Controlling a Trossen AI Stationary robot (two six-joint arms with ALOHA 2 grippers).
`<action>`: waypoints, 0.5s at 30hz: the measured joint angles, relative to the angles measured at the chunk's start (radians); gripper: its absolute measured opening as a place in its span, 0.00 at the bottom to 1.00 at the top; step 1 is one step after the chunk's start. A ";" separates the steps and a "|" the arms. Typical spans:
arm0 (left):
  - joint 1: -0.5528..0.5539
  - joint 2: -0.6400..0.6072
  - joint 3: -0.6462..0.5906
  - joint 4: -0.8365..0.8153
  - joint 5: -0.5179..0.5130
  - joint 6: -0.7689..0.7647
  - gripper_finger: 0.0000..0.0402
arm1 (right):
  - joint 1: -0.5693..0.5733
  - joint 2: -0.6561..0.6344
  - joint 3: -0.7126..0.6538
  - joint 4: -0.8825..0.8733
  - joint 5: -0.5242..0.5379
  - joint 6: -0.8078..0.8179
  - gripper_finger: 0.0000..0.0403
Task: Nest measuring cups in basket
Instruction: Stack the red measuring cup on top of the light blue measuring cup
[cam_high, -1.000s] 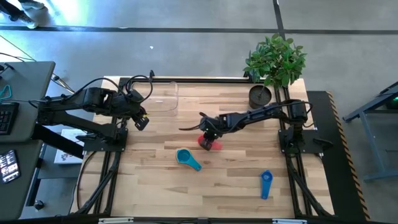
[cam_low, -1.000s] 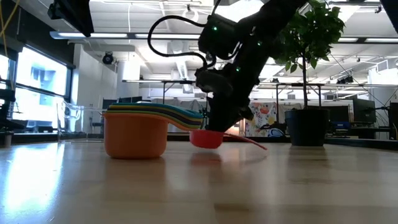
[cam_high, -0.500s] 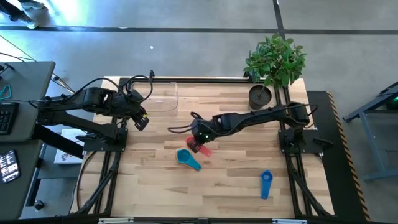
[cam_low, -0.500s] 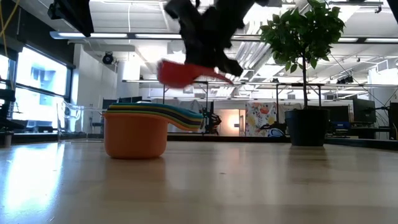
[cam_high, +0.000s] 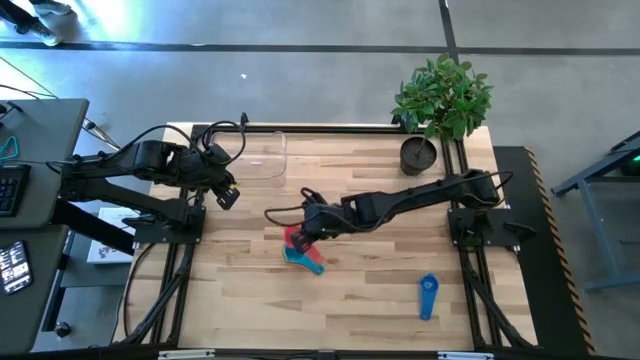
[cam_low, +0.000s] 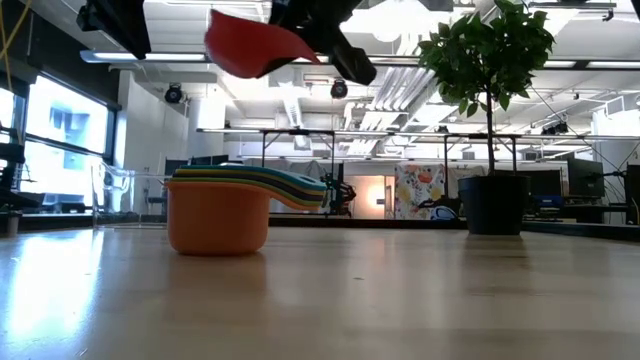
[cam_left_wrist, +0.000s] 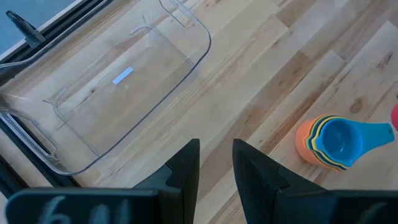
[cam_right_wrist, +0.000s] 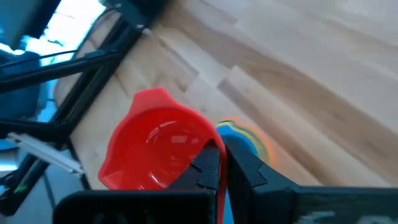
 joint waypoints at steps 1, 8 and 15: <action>0.000 0.000 0.000 0.000 0.000 0.001 0.21 | 0.006 0.005 0.000 0.015 -0.001 0.000 0.00; 0.000 0.000 0.000 0.000 0.000 0.002 0.21 | 0.027 0.054 0.000 0.050 -0.007 0.019 0.00; 0.000 0.000 0.000 0.000 0.000 0.002 0.21 | 0.017 0.118 0.000 0.040 -0.034 0.030 0.00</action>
